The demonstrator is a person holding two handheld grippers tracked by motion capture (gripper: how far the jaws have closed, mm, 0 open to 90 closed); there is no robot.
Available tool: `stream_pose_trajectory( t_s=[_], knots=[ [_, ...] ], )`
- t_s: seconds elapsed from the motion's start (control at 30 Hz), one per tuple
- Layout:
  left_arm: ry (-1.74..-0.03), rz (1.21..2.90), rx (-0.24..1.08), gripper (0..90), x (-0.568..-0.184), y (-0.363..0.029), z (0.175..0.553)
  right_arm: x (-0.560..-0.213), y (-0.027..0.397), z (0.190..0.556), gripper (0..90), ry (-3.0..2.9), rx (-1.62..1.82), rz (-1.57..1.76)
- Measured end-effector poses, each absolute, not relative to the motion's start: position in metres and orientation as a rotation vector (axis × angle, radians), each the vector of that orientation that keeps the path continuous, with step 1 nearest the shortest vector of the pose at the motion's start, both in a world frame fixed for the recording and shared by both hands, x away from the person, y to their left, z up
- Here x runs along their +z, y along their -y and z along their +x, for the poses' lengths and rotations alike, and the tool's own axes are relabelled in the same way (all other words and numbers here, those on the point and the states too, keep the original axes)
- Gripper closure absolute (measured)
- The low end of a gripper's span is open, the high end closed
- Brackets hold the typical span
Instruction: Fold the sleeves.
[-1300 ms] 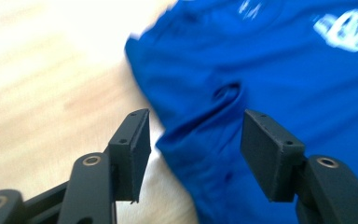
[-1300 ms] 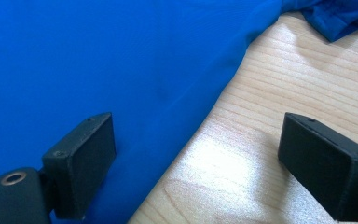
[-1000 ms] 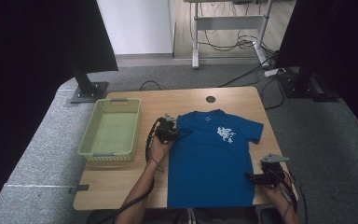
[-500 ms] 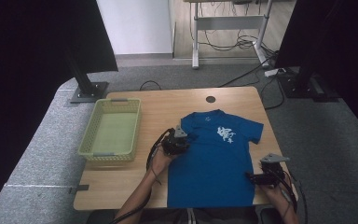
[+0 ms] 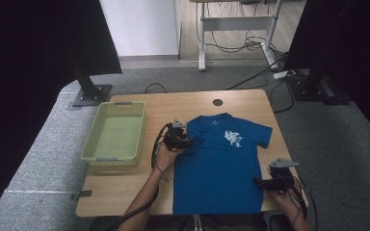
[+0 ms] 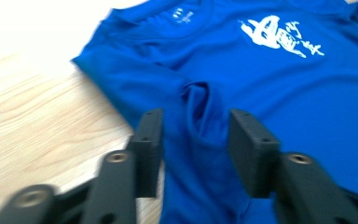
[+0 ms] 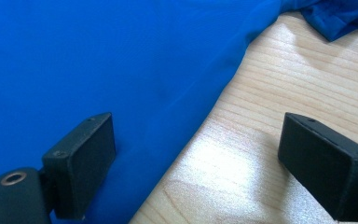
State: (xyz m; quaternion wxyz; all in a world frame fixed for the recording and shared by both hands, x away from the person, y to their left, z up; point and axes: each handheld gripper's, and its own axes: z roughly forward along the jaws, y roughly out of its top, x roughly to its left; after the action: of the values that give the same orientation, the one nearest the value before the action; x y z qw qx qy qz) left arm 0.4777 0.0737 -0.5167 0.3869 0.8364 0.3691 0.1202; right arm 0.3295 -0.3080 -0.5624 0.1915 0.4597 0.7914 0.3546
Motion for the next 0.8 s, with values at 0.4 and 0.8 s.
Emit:
stream_pose_trajectory(
  t_s=[0.4, 0.8],
  knots=[
    [-0.761, 2.274, 0.303, 77.2, -0.530, -0.011, 0.476, -0.562, 0.308, 0.329, 10.7, -2.222, 0.996, 1.291],
    [-0.860, 2.149, 0.333, 41.9, -0.513, -0.055, 0.471, -0.562, 0.308, 0.329, 10.7, -2.222, 0.995, 1.290]
  ],
)
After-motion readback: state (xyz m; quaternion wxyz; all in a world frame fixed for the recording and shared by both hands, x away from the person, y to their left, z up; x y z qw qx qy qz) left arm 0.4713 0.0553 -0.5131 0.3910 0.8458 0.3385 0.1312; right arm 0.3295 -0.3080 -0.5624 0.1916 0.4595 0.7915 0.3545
